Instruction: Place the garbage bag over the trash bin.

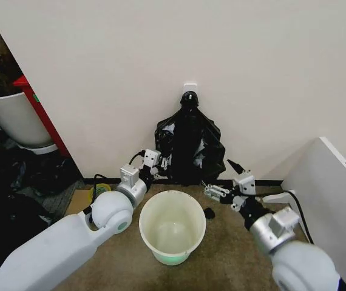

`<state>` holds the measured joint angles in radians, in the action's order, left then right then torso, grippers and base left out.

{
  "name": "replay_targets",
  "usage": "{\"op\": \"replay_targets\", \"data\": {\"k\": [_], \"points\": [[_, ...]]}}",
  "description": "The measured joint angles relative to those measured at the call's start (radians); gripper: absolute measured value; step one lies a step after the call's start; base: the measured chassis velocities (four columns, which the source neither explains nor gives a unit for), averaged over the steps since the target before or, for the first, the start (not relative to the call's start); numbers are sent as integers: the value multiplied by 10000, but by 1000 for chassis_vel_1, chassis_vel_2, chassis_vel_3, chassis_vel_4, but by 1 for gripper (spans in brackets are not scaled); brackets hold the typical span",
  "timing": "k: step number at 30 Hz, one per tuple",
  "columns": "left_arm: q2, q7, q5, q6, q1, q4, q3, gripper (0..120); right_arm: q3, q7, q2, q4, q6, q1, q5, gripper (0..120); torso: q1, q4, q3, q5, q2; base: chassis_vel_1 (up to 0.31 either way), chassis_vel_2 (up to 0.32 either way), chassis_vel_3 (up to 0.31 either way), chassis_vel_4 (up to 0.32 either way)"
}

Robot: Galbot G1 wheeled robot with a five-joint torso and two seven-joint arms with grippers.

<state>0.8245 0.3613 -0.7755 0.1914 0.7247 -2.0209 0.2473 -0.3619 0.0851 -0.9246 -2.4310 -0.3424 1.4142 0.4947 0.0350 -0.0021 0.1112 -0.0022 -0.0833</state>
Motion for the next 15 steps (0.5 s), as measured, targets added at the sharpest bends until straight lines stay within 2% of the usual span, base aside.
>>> {"op": "replay_targets", "data": {"k": [1,4,6,7,9,11,15], "points": [[45,38,59,0,124,33,-155,0,-199,-278,212,-212,-126,232,449,100,0,-2,0,0,0,0,0,0,0],[27,81,182,0,528,-10,-594,0,-310,-674,628,-349,-276,646,357,100,-1,-3,-1,0,0,0,0,0,0],[-41,87,232,0,721,-84,-812,0,-326,-844,1006,-317,-320,939,-258,100,-1,-1,-1,-2,-1,0,0,0,0],[-93,87,255,1,804,-135,-897,0,-341,-850,1300,-193,-442,1044,-1016,100,-1,0,-1,-5,0,0,0,0,0],[-136,87,265,0,858,-200,-935,0,-330,-467,1521,22,-872,873,-1895,100,-1,-3,-1,-1,0,0,0,0,0],[-154,86,271,1,898,-244,-961,0,-284,-125,1567,97,-1051,649,-2079,100,-1,-3,-1,0,0,0,0,0,0],[-198,76,302,-3,1022,-308,-1024,0,-183,358,1616,102,-1100,143,-1685,100,-1,0,-1,-4,0,0,0,0,0]]}}
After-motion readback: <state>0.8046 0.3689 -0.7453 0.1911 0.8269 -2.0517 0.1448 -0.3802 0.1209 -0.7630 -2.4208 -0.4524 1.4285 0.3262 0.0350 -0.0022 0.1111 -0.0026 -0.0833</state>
